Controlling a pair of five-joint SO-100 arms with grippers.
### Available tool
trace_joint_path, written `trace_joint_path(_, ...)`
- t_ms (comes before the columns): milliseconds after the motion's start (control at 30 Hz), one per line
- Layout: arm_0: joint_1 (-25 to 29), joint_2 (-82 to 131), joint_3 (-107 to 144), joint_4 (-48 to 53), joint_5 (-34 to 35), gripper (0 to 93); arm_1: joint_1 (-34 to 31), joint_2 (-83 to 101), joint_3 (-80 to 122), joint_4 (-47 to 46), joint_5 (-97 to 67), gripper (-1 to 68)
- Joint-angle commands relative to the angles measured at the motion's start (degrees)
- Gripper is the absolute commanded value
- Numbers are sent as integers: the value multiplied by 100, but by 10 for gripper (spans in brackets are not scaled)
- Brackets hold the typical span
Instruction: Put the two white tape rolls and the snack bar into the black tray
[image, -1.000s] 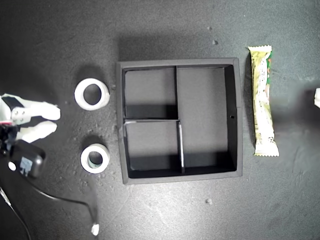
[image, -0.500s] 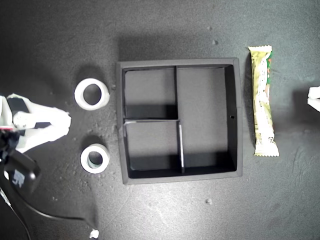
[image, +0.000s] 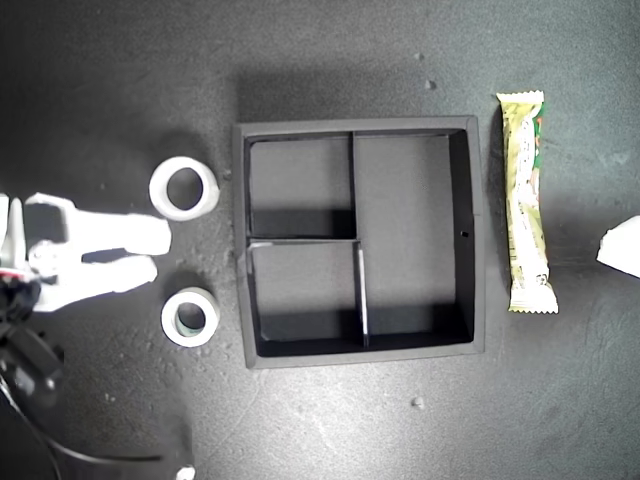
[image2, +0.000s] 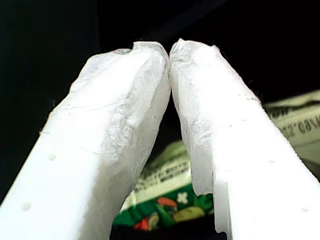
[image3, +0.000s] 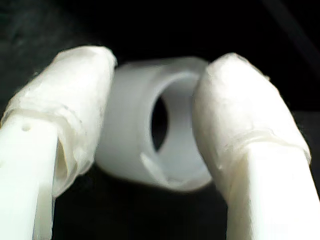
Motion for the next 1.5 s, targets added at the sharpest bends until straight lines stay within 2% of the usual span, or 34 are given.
trace_joint_path(0, -325, -844, -703, -149, -44, 136, 88, 26, 70, -255, 202, -3)
trace_joint_path(333, -475, -4614, -2470, -633, 79, 132, -114, 26, 70, 167, 264, -3)
trace_joint_path(700, -606, -6592, -3243, -826, 26, 129, -79, 26, 70, 404, 448, -3)
trace_joint_path(800, -694, -7075, -3507, -756, 18, 122, 132, 26, 70, 413, 1151, -2)
trace_joint_path(900, -800, -7330, -3683, -650, -26, 97, 571, 26, 70, 993, 3129, -1)
trace_joint_path(967, -896, -7339, -3691, -598, -53, 56, 721, 26, 70, 1389, 4219, -1)
trace_joint_path(1033, -993, -7233, -3709, -475, -70, 5, 826, 26, 62, 1433, 4421, -1)
trace_joint_path(1133, -1028, -6645, -3797, 18, -88, 1, 984, 26, -97, 1204, 3270, -2)
trace_joint_path(1233, -1072, -5599, -3902, 554, -9, 1, 870, 26, -483, 738, 844, -2)
trace_joint_path(1400, -1099, -4764, -4860, 1151, 308, 1, 615, -97, -1696, 1292, -1266, 3)
trace_joint_path(1467, -1046, -5010, -5405, 1222, 413, 1, 598, -360, -2136, 1529, -1679, 83)
